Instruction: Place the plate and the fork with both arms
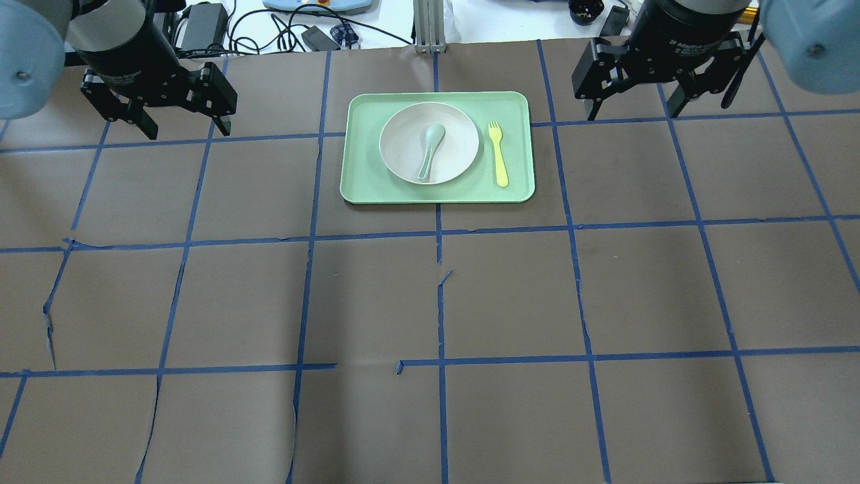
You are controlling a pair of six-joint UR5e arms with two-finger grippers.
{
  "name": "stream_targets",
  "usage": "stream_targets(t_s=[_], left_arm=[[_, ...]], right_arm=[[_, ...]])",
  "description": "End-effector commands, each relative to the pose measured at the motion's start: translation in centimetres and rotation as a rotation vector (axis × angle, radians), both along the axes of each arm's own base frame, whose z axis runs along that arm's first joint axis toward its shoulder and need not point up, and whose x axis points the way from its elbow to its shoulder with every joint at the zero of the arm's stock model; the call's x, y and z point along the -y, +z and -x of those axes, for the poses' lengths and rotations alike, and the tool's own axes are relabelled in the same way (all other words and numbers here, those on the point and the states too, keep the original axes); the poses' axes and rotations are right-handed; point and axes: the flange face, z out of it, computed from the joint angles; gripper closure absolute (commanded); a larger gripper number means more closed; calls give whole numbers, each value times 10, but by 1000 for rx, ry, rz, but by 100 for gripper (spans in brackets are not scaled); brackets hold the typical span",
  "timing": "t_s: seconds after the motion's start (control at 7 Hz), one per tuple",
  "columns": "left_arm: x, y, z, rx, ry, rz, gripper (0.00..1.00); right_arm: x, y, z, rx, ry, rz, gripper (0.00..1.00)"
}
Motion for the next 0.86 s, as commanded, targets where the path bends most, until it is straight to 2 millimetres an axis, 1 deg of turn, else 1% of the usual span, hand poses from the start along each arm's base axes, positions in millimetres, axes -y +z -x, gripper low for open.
stream_targets(t_s=[0.0, 0.14, 0.29, 0.43, 0.57, 0.71], left_arm=[[-6, 8, 2, -1, -12, 14, 0], [-4, 10, 3, -38, -17, 22, 0], [-5, 8, 10, -75, -6, 21, 0], [-3, 3, 11, -72, 0, 11, 0], [-8, 9, 11, -65, -3, 18, 0], [-12, 10, 10, -45, -3, -1, 0]], right_arm=[[-5, -14, -3, 0, -9, -25, 0], [-5, -14, -3, 0, -6, -25, 0], [-5, -14, -3, 1, -4, -26, 0], [-3, -13, -3, 5, -7, -20, 0], [0, -12, -3, 2, -1, -5, 0], [0, -12, -3, 2, -1, 0, 0]])
